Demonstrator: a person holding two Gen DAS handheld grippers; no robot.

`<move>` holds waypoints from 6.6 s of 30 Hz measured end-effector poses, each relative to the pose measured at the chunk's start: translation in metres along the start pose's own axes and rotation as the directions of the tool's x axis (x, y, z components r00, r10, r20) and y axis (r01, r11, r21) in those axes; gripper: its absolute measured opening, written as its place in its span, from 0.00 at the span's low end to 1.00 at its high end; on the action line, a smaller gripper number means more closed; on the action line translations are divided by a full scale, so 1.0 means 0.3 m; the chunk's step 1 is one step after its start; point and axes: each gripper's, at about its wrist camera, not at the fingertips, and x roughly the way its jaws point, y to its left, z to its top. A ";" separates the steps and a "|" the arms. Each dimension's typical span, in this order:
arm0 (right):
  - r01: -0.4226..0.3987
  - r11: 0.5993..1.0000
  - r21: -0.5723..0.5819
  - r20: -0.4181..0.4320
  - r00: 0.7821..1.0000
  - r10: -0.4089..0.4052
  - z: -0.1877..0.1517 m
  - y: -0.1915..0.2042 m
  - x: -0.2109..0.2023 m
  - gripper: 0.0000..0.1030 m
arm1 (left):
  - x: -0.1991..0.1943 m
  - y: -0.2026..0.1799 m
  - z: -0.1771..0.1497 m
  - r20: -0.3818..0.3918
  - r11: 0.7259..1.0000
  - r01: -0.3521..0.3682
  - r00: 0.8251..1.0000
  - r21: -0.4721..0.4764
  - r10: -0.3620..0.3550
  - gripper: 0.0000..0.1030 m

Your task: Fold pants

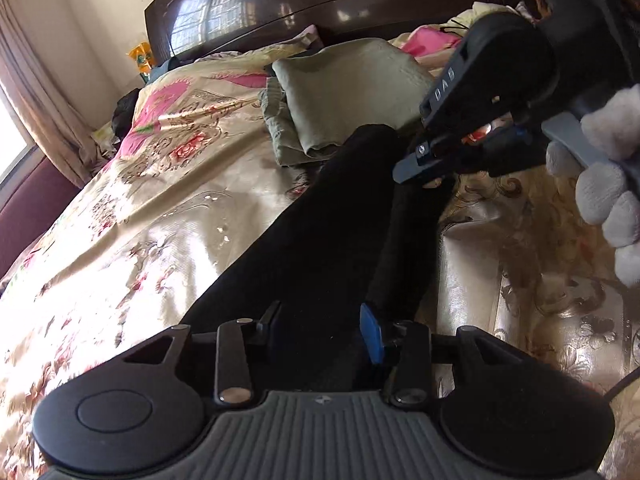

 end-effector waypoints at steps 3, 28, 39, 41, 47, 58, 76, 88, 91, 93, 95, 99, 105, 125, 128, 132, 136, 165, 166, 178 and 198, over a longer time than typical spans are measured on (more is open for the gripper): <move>-0.048 0.998 -0.043 0.008 0.999 0.049 -0.001 0.033 -0.033 0.05 | 0.031 -0.022 0.022 0.000 1.000 -0.009 1.000 0.012 0.009 0.53; -0.004 0.986 0.165 0.010 1.000 0.002 -0.065 -0.165 -0.094 0.02 | 0.058 0.018 -0.005 -0.050 0.998 0.020 0.999 -0.054 -0.023 0.42; 0.081 0.997 0.004 -0.019 0.996 -0.081 -0.027 -0.065 -0.021 0.06 | 0.068 0.012 0.000 -0.044 0.999 0.024 0.999 -0.045 -0.026 0.43; 0.095 0.994 -0.046 -0.043 0.994 -0.097 -0.025 -0.030 0.015 0.09 | 0.069 0.011 0.000 -0.045 0.999 0.025 0.999 -0.040 -0.026 0.43; 0.096 0.995 -0.022 -0.072 0.993 -0.097 -0.029 -0.022 0.087 0.07 | 0.070 0.019 -0.006 -0.047 0.998 0.031 0.998 -0.047 -0.033 0.43; 0.076 0.992 0.102 -0.100 0.993 -0.065 -0.006 -0.081 0.075 0.00 | 0.071 0.032 -0.008 -0.038 0.998 0.037 0.998 -0.058 -0.040 0.43; 0.087 0.992 0.089 -0.083 0.993 -0.080 0.001 -0.026 0.070 0.22 | 0.084 0.040 -0.012 -0.036 0.995 0.047 0.998 -0.083 -0.051 0.44; 0.135 0.990 0.043 -0.125 0.984 -0.128 -0.006 -0.034 0.098 0.34 | 0.129 0.029 0.011 -0.031 0.995 0.067 0.997 -0.073 -0.070 0.48; 0.091 0.990 0.110 -0.140 0.987 -0.075 0.009 -0.061 0.114 0.12 | 0.154 0.009 0.034 -0.045 0.996 0.068 0.996 -0.057 -0.071 0.47; -0.032 0.977 0.211 -0.138 0.988 0.062 0.028 -0.095 0.078 0.08 | 0.130 -0.004 0.052 -0.035 0.995 0.088 0.995 -0.052 -0.090 0.45; -0.097 0.970 0.224 -0.104 0.987 0.122 0.046 -0.102 0.005 0.07 | 0.105 -0.021 0.065 -0.013 0.996 0.079 0.997 -0.031 -0.080 0.44; -0.162 0.967 0.196 -0.021 0.985 0.169 0.059 -0.126 -0.166 0.05 | 0.082 -0.055 0.104 0.022 0.991 0.130 0.991 -0.028 -0.129 0.43; -0.102 0.984 0.149 -0.093 0.989 0.117 0.014 -0.195 -0.159 0.09 | 0.116 -0.087 0.087 -0.025 0.991 0.121 0.992 -0.052 -0.122 0.45; -0.119 0.982 -0.146 -0.218 0.972 0.085 0.066 -0.036 -0.039 0.41 | -0.028 0.130 -0.123 -0.094 0.989 -0.062 0.994 -0.131 0.050 0.51; -0.041 0.961 -0.274 -0.209 0.978 -0.018 0.077 -0.021 0.003 0.35 | -0.022 0.143 -0.140 -0.108 0.986 -0.069 0.993 -0.152 0.052 0.53; -0.052 0.968 -0.246 -0.252 0.968 -0.012 0.113 -0.044 0.027 0.31 | -0.024 0.131 -0.125 -0.105 0.990 -0.073 0.993 -0.121 0.060 0.53; -0.082 0.971 -0.223 -0.237 0.971 0.028 0.133 -0.078 -0.008 0.31 | -0.017 0.121 -0.127 -0.107 0.995 -0.065 0.993 -0.082 0.057 0.53; -0.239 0.942 -0.237 -0.455 0.884 0.110 0.211 -0.111 0.086 0.30 | 0.032 0.088 -0.083 -0.164 0.999 -0.039 0.986 0.018 0.042 0.54; -0.243 0.939 -0.244 -0.443 0.889 0.115 0.204 -0.098 0.090 0.33 | 0.034 0.088 -0.083 -0.164 0.999 -0.039 0.986 0.015 0.041 0.54; -0.328 0.906 -0.269 -0.551 0.824 0.134 0.205 -0.082 0.154 0.35 | 0.027 0.107 -0.097 -0.151 1.000 -0.024 0.988 -0.014 0.022 0.59; -0.323 0.946 -0.004 -0.291 0.906 0.308 0.145 -0.056 -0.139 0.04 | 0.092 0.004 0.006 -0.006 0.987 0.117 0.993 -0.108 -0.118 0.58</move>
